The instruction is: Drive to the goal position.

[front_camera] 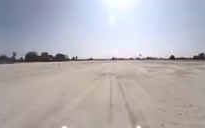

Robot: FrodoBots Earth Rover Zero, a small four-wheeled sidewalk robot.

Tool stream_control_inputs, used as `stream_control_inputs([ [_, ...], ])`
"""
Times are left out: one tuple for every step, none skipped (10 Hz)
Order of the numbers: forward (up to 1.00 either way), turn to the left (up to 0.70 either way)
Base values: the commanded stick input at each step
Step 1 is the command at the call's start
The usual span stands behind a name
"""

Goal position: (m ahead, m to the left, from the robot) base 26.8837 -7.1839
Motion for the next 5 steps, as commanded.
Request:
stream_control_inputs([
  [0.70,-0.10],
  [0.70,-0.06],
  [0.70,-0.02],
  [0.70,0.00],
  [0.70,0.00],
])
